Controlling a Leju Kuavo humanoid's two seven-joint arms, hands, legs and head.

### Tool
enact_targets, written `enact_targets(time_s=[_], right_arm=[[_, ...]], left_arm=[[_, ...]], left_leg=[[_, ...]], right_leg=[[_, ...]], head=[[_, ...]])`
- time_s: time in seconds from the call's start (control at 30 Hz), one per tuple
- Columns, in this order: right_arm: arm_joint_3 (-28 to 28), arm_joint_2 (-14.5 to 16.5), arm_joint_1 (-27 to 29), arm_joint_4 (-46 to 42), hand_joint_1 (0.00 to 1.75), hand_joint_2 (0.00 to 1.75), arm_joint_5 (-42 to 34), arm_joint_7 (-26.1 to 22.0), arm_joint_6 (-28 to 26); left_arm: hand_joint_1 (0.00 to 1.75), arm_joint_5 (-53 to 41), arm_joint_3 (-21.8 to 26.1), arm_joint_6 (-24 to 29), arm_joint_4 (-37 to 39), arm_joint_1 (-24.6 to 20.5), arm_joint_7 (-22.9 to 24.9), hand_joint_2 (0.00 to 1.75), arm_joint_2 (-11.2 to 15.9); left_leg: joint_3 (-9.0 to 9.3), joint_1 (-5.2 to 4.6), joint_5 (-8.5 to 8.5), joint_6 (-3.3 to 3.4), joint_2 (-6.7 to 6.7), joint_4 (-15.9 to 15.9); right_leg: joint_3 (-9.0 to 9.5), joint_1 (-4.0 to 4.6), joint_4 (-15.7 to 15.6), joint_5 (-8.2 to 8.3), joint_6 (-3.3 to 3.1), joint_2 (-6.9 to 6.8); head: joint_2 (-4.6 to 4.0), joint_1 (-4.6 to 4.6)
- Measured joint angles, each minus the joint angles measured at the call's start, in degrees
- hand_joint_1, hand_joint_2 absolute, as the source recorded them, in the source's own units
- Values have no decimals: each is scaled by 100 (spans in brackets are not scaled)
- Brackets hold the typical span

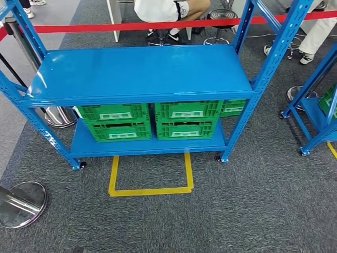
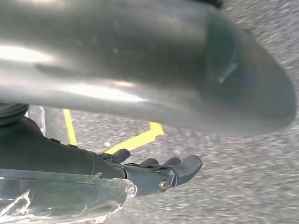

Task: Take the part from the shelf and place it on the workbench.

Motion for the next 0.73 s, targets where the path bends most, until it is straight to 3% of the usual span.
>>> enact_targets(time_s=[0.1,0.37,0.5,0.73], right_arm=[[15,-7,-5,4,0,0,0,30,-27],[49,-9,-7,5,0,0,0,142,2],[49,-8,-8,5,0,0,0,177,50],[51,-8,-8,5,0,0,0,158,84]], left_arm=[[0,-1,1,1,1,-5,-1,0,8],[0,-10,2,2,1,-12,1,0,10],[0,-44,2,-1,1,-13,1,175,10],[0,-155,-6,-50,1,-8,-16,175,12]], left_leg=[[8,-39,-24,-21,48,5],[6,-58,-14,17,66,16],[5,-54,-14,16,66,13],[3,-41,-9,6,66,8]], right_leg=[[35,18,-40,54,-130,-200],[47,1,-104,124,-6,-206],[36,4,-101,123,3,-206],[26,16,-86,115,-10,-206]], head=[[0,30],[0,20],[0,17],[0,17]])
